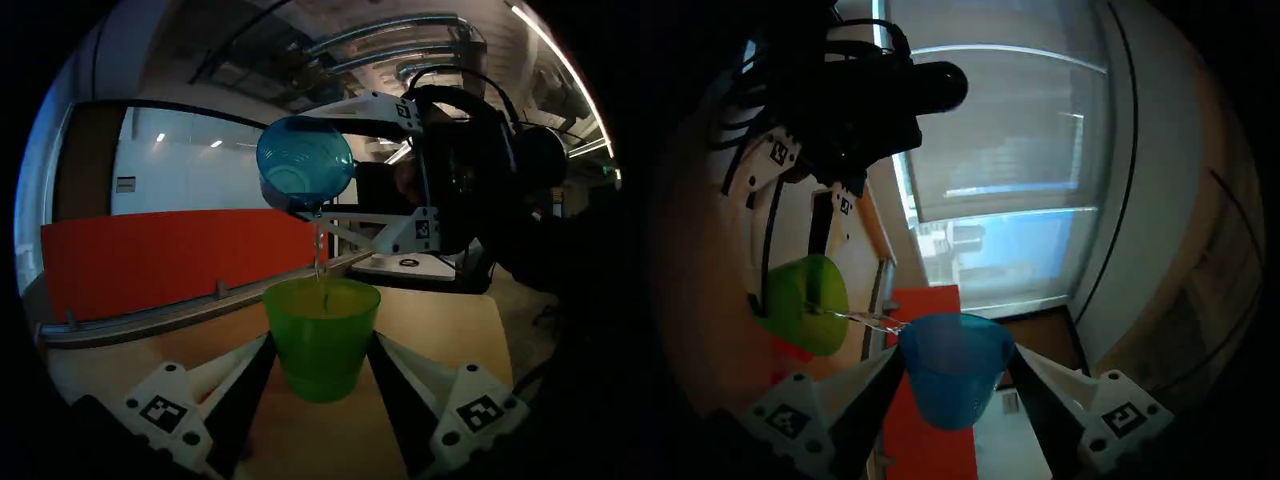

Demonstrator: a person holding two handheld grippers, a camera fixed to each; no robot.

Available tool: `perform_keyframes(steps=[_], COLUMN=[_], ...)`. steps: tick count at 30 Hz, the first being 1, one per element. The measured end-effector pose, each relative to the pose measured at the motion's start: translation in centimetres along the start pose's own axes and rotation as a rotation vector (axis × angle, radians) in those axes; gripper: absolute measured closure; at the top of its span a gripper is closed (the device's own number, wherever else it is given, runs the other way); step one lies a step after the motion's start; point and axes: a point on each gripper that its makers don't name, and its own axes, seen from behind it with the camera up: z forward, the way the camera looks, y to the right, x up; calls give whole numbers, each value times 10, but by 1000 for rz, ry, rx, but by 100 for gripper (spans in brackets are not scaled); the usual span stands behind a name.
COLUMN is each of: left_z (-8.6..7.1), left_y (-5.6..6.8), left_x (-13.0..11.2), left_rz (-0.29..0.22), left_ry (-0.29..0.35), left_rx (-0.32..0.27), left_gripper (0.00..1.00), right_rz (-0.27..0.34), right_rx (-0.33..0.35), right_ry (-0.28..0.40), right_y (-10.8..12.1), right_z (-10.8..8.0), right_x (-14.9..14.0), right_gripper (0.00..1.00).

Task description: Pour water

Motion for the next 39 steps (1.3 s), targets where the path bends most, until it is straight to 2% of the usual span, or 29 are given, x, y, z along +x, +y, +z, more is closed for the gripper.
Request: perform_keyframes(steps=[39], left_z=[5], left_y=[-10], left_x=[-1], left_rz=[-1], left_ry=[-7], left_rx=[16], left_gripper=[21], right_rz=[-191], right_rx=[7], right_ry=[-8], right_y=[0], right_z=[5], right_x=[1], right_gripper=[9])
